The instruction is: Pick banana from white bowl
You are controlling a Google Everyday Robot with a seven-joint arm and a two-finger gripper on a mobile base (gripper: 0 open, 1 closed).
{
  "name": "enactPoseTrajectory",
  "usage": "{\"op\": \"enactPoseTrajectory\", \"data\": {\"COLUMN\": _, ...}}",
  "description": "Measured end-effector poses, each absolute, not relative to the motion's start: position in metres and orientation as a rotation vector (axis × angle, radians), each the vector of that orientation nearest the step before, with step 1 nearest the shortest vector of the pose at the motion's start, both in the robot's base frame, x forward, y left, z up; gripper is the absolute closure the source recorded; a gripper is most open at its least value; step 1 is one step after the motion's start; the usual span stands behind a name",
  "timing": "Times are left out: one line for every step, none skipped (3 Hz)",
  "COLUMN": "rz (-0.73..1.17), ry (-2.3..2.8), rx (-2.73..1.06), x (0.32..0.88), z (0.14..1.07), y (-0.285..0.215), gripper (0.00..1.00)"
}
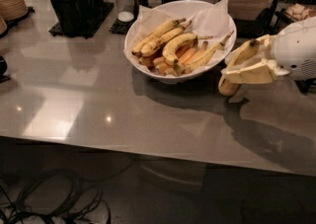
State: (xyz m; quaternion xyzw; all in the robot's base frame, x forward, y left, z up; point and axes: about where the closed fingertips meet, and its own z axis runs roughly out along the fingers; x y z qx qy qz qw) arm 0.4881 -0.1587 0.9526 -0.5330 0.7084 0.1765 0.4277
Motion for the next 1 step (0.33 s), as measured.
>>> {"op": "enactPoseTrajectory", "data": {"rz": 0.532, "ry": 1.681, "rx": -1.327, "x": 0.4975, "z": 0.9428, "y": -0.1467, "gripper": 1.00}}
